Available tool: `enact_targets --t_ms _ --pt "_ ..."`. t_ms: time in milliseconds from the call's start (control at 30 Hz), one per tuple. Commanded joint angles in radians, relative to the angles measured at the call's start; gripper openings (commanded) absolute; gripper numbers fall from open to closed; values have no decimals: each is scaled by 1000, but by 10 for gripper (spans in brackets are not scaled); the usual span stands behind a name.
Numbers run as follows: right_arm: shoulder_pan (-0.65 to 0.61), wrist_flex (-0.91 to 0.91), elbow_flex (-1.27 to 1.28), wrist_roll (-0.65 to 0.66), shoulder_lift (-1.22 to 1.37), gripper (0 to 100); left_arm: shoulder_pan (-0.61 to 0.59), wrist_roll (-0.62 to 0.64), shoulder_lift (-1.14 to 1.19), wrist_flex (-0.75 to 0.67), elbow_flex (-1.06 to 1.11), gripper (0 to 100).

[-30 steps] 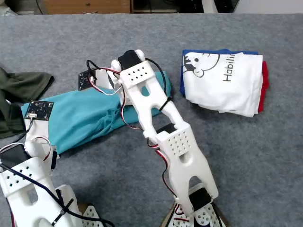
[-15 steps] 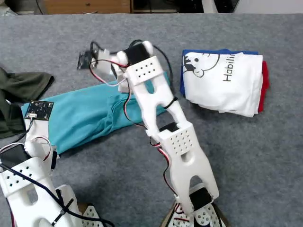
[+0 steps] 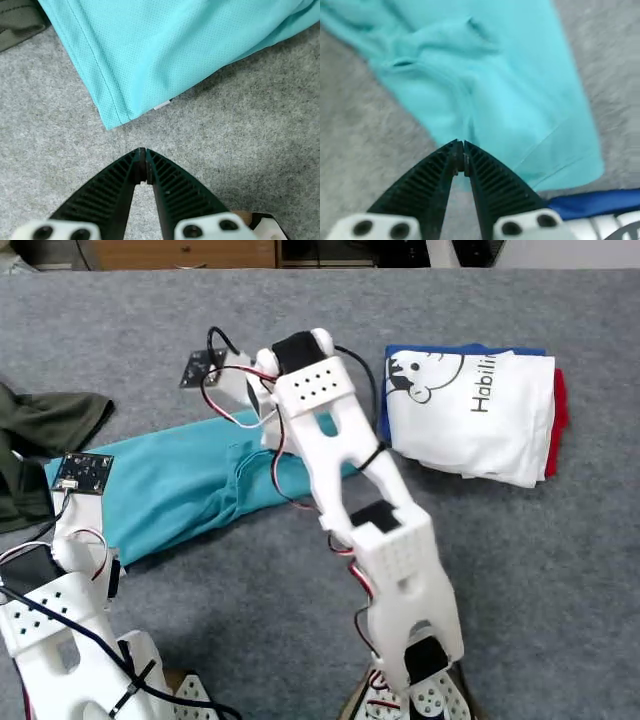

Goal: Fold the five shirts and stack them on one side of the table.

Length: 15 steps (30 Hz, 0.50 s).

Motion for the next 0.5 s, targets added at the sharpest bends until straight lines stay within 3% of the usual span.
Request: enact_targets --t_ms 0,233,467 --pt "39 -25 140 31 -113 1 12 -5 -13 0 -38 19" --pt "87 -365 283 0 -16 2 12 -5 -13 -2 -11 19" --pt "82 -439 97 -52 81 2 11 -5 -13 0 -8 19"
